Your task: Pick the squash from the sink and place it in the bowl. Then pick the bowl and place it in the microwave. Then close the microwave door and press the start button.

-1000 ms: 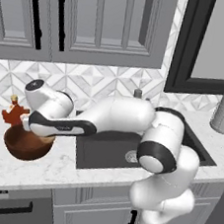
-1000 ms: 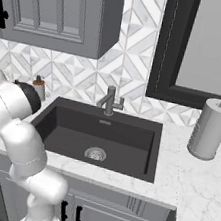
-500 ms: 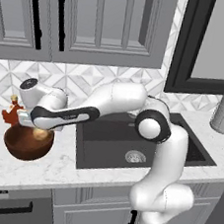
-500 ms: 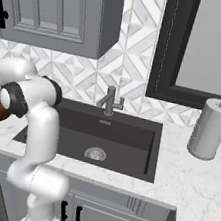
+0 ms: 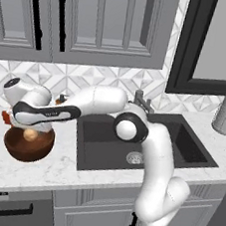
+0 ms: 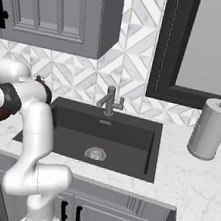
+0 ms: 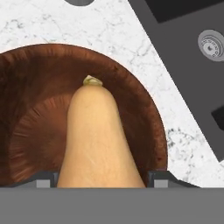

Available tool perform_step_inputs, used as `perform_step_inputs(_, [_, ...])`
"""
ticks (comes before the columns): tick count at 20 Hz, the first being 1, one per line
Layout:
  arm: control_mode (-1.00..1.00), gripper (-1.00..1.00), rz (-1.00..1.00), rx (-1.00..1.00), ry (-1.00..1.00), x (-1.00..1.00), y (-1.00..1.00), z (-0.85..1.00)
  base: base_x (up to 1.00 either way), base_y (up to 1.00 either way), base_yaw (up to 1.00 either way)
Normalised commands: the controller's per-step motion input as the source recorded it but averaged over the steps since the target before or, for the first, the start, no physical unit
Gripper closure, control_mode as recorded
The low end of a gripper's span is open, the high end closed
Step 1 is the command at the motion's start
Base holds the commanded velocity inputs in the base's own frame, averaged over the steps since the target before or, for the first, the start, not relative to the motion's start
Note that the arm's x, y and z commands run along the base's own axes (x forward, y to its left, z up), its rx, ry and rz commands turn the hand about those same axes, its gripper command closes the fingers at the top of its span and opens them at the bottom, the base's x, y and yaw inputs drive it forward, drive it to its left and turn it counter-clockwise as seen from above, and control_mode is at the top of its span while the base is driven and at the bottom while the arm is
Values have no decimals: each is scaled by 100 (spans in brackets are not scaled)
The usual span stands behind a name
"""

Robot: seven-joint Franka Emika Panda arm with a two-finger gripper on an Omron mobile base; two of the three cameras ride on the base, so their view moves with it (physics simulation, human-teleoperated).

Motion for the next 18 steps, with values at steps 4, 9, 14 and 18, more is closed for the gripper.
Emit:
perform_step_inputs(4, [-100,100,0,0,0,0,-1,-43,0,0,0])
perform_step_inputs(9, [-100,100,0,0,0,2,-6,-37,0,0,0])
perform_step_inputs(14, [-100,100,0,0,0,13,-11,-33,0,0,0])
perform_step_inputs(18, [-100,-100,0,0,2,21,-3,-29,0,0,0])
